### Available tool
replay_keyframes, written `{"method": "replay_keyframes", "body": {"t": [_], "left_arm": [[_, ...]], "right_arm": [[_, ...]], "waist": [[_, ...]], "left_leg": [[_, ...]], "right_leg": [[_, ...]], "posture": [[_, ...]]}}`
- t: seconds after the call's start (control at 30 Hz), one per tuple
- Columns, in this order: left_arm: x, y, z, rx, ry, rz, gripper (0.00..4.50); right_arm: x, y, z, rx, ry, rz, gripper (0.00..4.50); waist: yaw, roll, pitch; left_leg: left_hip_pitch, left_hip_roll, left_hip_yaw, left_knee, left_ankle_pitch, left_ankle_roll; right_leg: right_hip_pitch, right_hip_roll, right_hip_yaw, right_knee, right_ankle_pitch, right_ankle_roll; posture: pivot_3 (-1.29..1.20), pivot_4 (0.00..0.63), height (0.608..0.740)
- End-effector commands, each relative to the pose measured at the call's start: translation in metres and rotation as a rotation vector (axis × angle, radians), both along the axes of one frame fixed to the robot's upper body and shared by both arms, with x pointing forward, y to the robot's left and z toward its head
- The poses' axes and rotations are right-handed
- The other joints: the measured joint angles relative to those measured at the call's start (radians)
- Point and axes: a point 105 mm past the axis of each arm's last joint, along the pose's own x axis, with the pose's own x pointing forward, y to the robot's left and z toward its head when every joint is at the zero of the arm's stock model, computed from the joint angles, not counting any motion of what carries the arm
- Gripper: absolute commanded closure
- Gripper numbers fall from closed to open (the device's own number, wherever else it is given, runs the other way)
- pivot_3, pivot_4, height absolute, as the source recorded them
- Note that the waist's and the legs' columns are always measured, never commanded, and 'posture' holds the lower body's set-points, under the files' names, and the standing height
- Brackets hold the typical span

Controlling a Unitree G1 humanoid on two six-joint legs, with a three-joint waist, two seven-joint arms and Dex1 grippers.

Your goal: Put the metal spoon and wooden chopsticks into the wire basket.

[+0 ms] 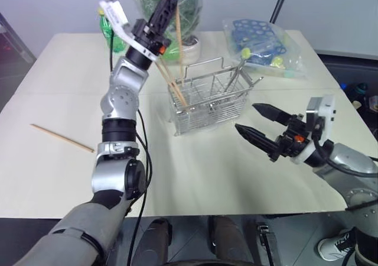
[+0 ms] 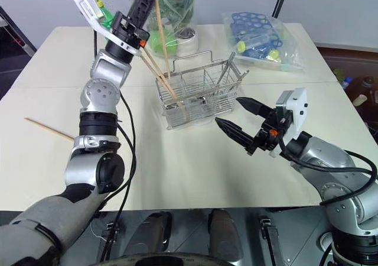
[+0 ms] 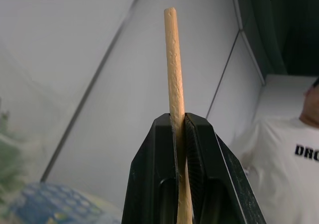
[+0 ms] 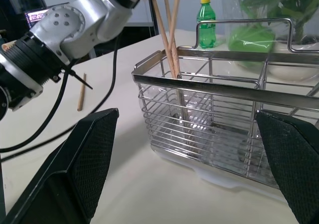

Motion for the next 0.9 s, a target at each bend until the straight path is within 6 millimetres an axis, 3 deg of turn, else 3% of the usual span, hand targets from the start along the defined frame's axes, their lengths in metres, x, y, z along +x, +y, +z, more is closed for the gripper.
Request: {"method": "replay_keyframes", "body": {"t": [0.03, 0.2, 0.9], "left_arm": [[-0.012, -0.006, 0.007, 0.047, -0.072, -0.013, 4.43], [-0.018, -0.016, -0.006, 0.132, -0.093, -0.01, 4.43], [-0.028, -0.02, -0.018, 0.236, -0.162, 0.113, 4.43]], "right_arm": [[-0.005, 0.004, 0.01, 0.007, -0.056, 0.012, 0.0], [-0.004, 0.005, 0.012, 0.012, -0.061, 0.013, 0.0], [0.004, 0.012, 0.016, 0.035, -0.077, 0.017, 0.0]], "waist": [[0.0, 0.0, 0.0], [0.003, 0.0, 0.0], [0.003, 0.0, 0.0]], "left_leg": [[0.0, 0.0, 0.0, 0.0, 0.0, 0.0], [0.0, 0.0, 0.0, 0.0, 0.0, 0.0], [0.0, 0.0, 0.0, 0.0, 0.0, 0.0]], "right_leg": [[0.0, 0.0, 0.0, 0.0, 0.0, 0.0], [0.0, 0.0, 0.0, 0.0, 0.0, 0.0], [0.0, 0.0, 0.0, 0.0, 0.0, 0.0]], "posture": [[0.0, 0.15, 0.74], [0.0, 0.15, 0.74], [0.0, 0.15, 0.74]]}}
